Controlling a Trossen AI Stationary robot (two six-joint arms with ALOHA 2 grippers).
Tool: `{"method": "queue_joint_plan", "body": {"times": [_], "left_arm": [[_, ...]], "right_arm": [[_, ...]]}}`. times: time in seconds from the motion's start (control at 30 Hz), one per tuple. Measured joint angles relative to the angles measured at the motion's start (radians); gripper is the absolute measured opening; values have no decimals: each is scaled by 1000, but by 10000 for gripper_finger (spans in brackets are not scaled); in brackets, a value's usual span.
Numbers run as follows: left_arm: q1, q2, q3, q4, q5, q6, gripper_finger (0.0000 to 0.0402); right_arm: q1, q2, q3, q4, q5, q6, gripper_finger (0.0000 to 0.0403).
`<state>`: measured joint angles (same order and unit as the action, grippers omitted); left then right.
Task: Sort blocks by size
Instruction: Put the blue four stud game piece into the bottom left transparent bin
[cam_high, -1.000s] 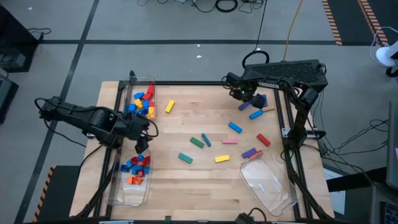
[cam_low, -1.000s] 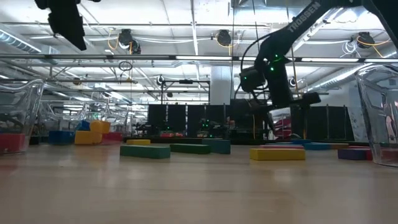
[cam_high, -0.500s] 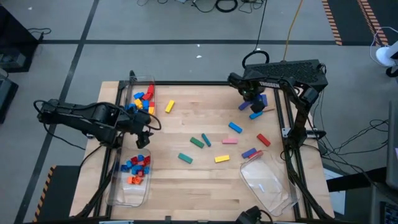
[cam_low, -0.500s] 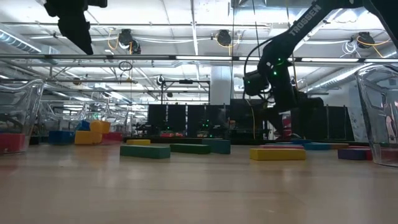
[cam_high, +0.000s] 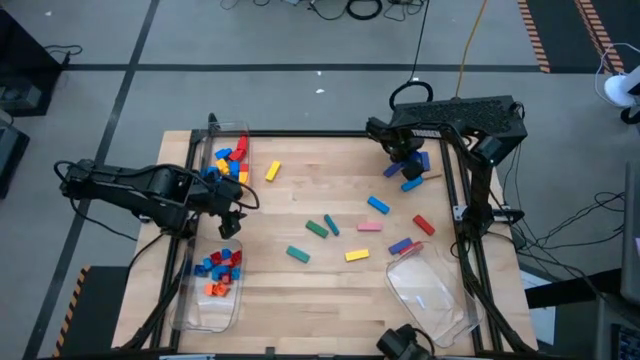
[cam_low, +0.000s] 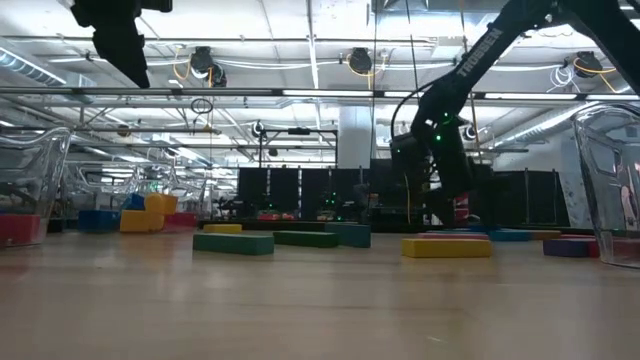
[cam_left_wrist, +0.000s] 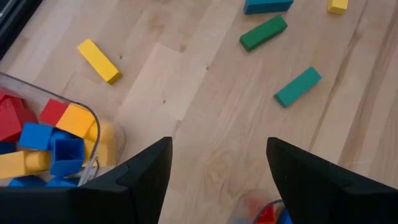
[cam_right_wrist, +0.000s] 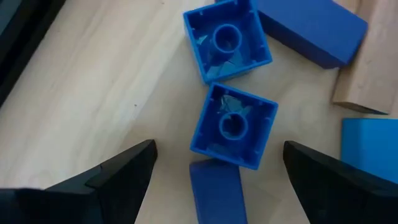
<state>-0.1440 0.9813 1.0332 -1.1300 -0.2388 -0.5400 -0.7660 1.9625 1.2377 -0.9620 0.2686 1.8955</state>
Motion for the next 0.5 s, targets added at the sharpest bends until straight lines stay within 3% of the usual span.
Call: {"method": "queue_joint_plan", "body": {"times": [0.27,0.5], "left_arm": [[0,0,0,0,-10,-1,260],[11,0,0,0,-29,4,260]], "right_arm": [[-17,2,0,-9,29,-9,316],[-21,2,0,0,45,-7,214]]}}
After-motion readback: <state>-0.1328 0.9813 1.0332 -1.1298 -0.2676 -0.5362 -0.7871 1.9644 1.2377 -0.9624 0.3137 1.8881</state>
